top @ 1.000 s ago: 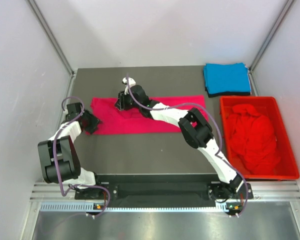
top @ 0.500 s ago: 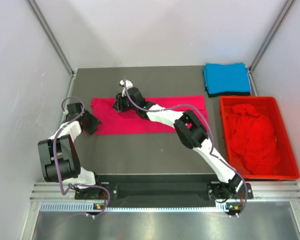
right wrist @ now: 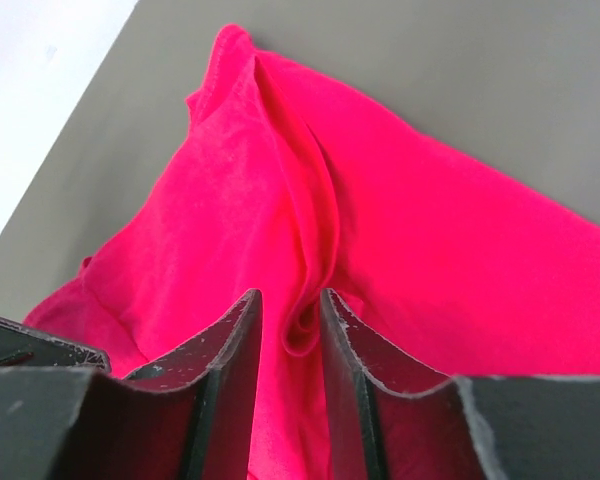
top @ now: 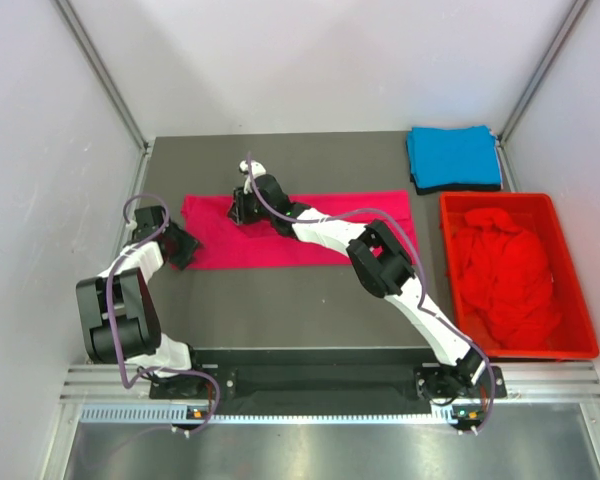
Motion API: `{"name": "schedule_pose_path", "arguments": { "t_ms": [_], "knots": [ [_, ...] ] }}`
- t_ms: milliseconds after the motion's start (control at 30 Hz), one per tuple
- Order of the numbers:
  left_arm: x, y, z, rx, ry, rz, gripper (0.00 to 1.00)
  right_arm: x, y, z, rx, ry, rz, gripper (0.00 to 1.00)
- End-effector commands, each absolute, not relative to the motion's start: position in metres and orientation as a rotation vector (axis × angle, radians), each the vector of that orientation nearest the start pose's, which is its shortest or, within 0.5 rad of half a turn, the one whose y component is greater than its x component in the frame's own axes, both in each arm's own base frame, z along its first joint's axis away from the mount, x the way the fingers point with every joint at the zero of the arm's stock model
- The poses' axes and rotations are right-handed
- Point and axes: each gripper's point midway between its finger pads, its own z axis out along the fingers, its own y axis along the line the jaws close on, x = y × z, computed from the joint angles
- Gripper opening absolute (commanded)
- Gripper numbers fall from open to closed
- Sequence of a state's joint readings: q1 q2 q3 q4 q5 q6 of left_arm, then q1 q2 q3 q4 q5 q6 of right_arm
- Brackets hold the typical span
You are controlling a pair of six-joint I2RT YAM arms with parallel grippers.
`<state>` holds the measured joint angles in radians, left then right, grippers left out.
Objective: Fold and stack the t-shirts
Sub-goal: Fold the tshirt
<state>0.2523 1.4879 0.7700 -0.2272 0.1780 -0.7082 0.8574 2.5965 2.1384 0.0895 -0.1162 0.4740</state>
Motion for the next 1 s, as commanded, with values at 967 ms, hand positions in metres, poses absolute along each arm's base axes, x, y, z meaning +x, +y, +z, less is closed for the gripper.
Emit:
{"name": "schedule_pose_path", "arguments": {
  "t_ms": [967],
  "knots": [
    [0.337,0.041,0.027,-1.135,2.325,-0.294,0.49,0.481,0.519,0.122,-0.538,1.905,0.851,0.00]
  ]
}}
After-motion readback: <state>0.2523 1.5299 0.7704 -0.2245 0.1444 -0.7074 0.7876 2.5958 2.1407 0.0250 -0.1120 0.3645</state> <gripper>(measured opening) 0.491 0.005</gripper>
